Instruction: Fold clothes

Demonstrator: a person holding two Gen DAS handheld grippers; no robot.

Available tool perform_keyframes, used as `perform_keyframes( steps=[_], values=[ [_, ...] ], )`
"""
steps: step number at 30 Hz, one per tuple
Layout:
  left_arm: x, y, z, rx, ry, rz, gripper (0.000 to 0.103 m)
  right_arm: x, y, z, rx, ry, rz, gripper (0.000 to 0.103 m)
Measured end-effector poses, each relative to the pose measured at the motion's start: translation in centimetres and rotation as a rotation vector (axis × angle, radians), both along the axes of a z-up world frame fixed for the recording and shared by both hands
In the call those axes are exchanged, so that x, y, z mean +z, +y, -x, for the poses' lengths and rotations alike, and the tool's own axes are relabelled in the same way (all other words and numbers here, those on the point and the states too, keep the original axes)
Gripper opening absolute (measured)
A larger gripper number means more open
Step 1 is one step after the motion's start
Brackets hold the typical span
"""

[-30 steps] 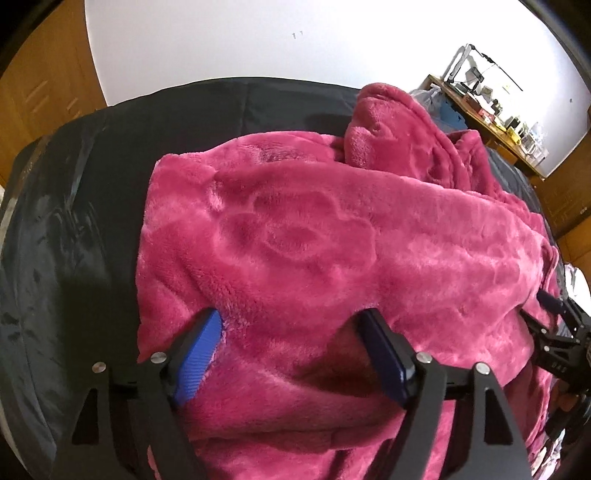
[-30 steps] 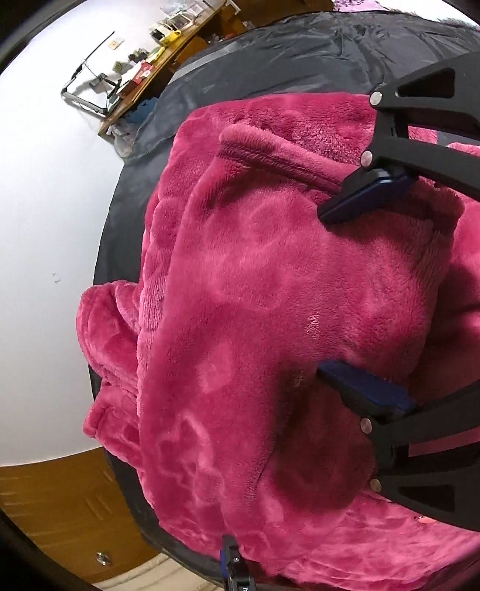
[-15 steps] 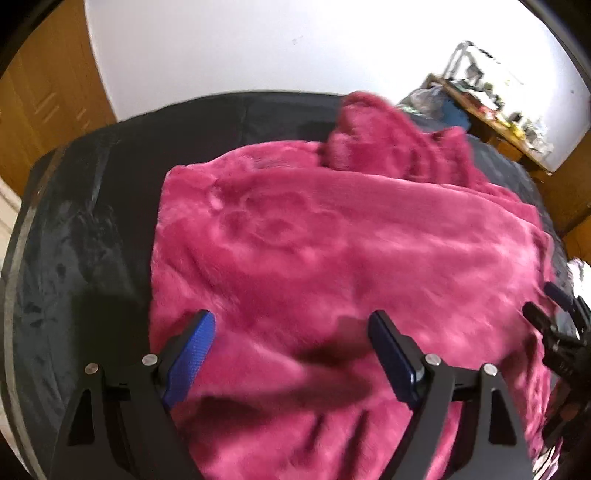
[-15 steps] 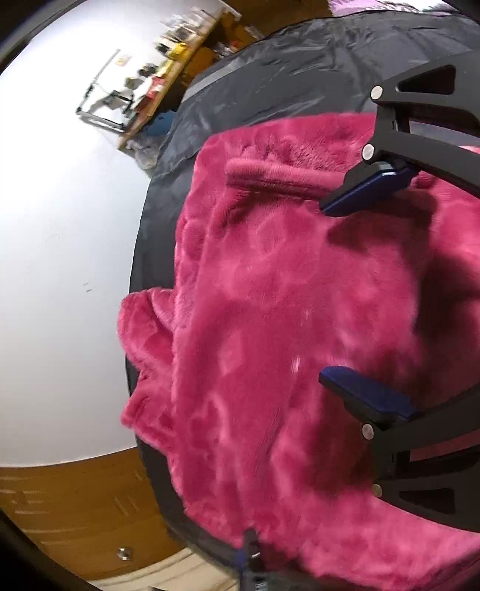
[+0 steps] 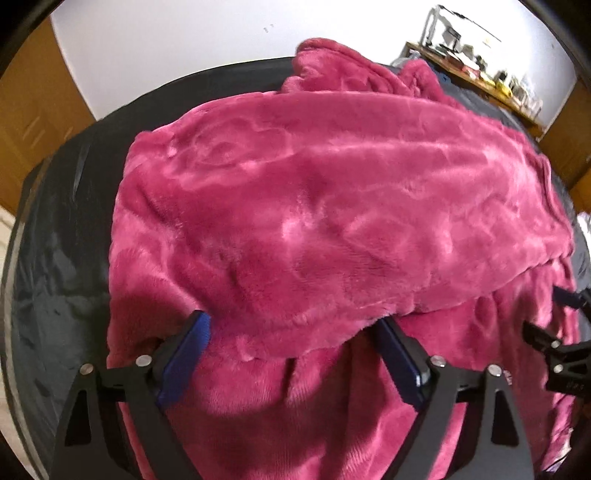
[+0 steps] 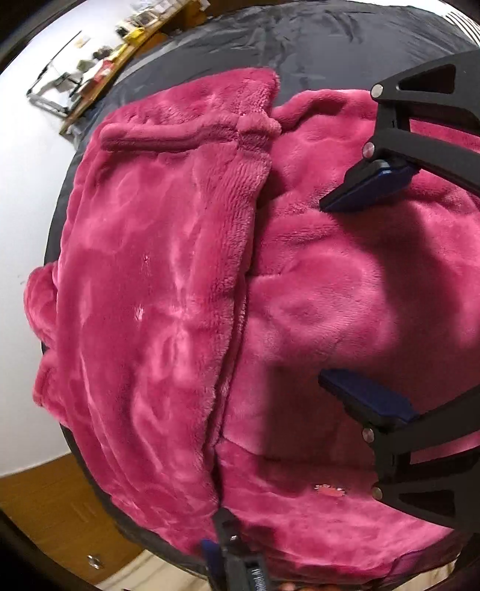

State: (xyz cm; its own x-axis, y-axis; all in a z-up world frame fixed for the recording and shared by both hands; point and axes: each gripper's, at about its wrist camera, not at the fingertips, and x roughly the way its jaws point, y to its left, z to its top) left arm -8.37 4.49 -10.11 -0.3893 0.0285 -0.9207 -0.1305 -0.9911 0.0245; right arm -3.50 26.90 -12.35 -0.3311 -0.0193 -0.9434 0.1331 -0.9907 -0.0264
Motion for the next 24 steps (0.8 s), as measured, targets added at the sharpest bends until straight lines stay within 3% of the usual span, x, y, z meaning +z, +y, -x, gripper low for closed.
perform_keyframes(
  steps=[3, 9, 17, 24],
  values=[
    [-0.3, 0.7, 0.0, 0.008, -0.009, 0.025, 0.097, -0.2, 0.0, 0.1, 0.014, -0.003, 0.001, 0.093],
    [2.2, 0.1, -2.5, 0.078, -0.037, -0.051, 0.097, 1.4, 0.6, -2.1, 0.029, 0.023, 0.034, 0.093],
    [3.0, 2.8, -12.1, 0.050, -0.088, -0.084, 0.097, 3.0, 1.3, -11.1, 0.130, 0.023, 0.084, 0.093],
    [1.9, 6.2, -19.7, 0.039, -0.113, -0.072, 0.097, 1.4, 2.4, -17.3, 0.192, -0.018, 0.063, 0.093]
  ],
)
